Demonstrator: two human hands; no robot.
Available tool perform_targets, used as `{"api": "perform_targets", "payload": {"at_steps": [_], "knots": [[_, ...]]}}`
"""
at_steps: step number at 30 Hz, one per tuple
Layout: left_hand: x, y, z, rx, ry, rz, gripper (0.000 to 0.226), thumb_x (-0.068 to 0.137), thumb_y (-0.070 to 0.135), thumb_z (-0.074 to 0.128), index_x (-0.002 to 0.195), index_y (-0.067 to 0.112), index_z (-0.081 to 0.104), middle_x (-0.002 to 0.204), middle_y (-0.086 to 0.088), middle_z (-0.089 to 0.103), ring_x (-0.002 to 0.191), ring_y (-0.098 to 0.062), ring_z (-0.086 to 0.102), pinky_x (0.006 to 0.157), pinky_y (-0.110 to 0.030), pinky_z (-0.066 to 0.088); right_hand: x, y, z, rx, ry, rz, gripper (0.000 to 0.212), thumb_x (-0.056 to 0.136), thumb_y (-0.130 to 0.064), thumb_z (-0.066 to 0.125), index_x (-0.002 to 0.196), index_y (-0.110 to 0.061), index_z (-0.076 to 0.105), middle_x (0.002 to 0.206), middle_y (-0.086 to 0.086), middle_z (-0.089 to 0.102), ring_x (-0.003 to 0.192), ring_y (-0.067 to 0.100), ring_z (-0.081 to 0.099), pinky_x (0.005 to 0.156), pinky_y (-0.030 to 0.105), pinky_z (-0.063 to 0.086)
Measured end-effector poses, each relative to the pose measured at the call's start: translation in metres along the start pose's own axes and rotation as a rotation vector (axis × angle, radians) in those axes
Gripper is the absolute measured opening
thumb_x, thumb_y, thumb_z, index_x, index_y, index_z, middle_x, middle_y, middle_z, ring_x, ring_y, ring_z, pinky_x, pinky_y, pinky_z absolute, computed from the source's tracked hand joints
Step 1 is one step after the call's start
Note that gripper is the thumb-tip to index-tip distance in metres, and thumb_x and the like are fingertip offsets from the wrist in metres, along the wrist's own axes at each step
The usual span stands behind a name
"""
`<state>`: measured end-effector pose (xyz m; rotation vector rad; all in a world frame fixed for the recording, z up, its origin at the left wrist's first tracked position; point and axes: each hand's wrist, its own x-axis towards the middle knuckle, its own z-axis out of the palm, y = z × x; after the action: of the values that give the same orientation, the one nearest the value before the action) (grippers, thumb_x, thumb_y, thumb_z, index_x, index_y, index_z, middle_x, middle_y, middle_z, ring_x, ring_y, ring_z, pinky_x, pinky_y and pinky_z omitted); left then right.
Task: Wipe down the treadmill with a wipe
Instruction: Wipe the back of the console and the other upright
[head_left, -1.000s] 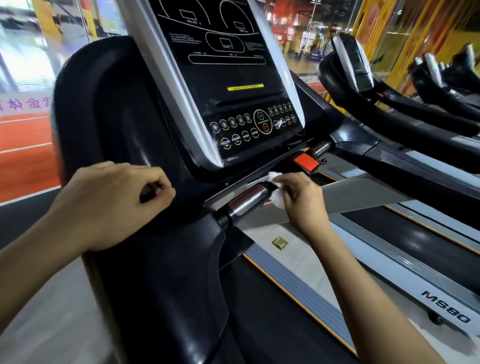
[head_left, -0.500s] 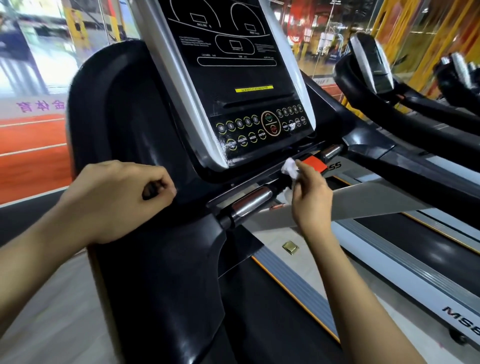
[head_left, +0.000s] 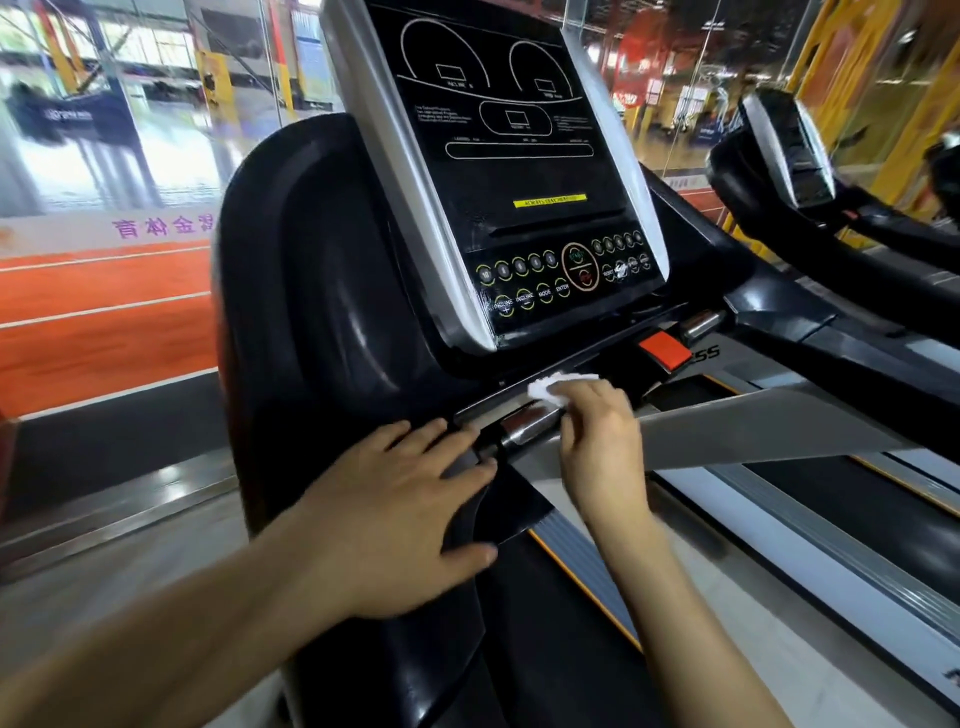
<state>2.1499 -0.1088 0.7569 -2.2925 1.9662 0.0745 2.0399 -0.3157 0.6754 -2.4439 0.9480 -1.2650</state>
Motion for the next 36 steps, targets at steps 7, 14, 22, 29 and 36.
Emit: {"api": "perform_targets", "payload": {"at_steps": [7,14,22,29,36], "knots": [[-0.003,0.004,0.006,0.045,0.074,-0.013,0.078,0.091,0.072,0.010,0.161,0.040,-0.001,0.168,0.009,-0.020,0.157,-0.010,-0.012,0.126,-0.033,-0.007,-0.004,-0.005,-0.001,-0.053,-0.108,-0.140,0.040,0.085,0.005,0.055,0.116,-0.013,0.072,0.116,0.004,0.068,0.106,0.025,0.058,0.094,0.035,0.047],[-0.002,0.004,0.008,0.012,0.118,-0.021,0.070,0.100,0.068,0.025,0.162,0.040,0.004,0.170,0.009,-0.017,0.157,-0.009,-0.011,0.127,-0.033,-0.007,-0.022,-0.033,-0.001,0.130,-0.178,-0.203,0.039,0.087,-0.005,0.046,0.116,-0.015,0.071,0.117,-0.002,0.066,0.111,0.016,0.057,0.098,0.023,0.044],[-0.003,0.002,0.011,0.001,0.143,-0.017,0.079,0.087,0.073,0.004,0.160,0.043,0.002,0.170,0.013,-0.014,0.156,-0.006,-0.009,0.123,-0.028,-0.007,-0.035,0.014,0.019,0.314,0.207,0.157,0.055,0.088,0.020,0.052,0.128,-0.014,0.070,0.136,0.000,0.063,0.131,0.011,0.056,0.110,0.046,0.045],[-0.002,0.002,0.010,-0.022,0.183,-0.019,0.090,0.074,0.073,-0.002,0.158,0.046,0.012,0.170,0.018,-0.002,0.156,-0.002,0.001,0.119,-0.020,-0.005,-0.087,-0.029,0.036,0.559,0.090,-0.098,0.046,0.095,0.006,0.062,0.137,-0.013,0.062,0.148,-0.004,0.054,0.140,0.017,0.048,0.114,0.039,0.041],[-0.002,0.002,0.012,-0.034,0.168,-0.030,0.091,0.073,0.075,-0.003,0.158,0.049,0.014,0.169,0.022,-0.003,0.154,0.002,-0.002,0.117,-0.018,-0.004,-0.042,0.003,0.043,0.611,0.313,0.299,0.052,0.095,0.014,0.053,0.134,-0.018,0.064,0.145,-0.004,0.057,0.139,0.004,0.047,0.118,0.043,0.039]]}}
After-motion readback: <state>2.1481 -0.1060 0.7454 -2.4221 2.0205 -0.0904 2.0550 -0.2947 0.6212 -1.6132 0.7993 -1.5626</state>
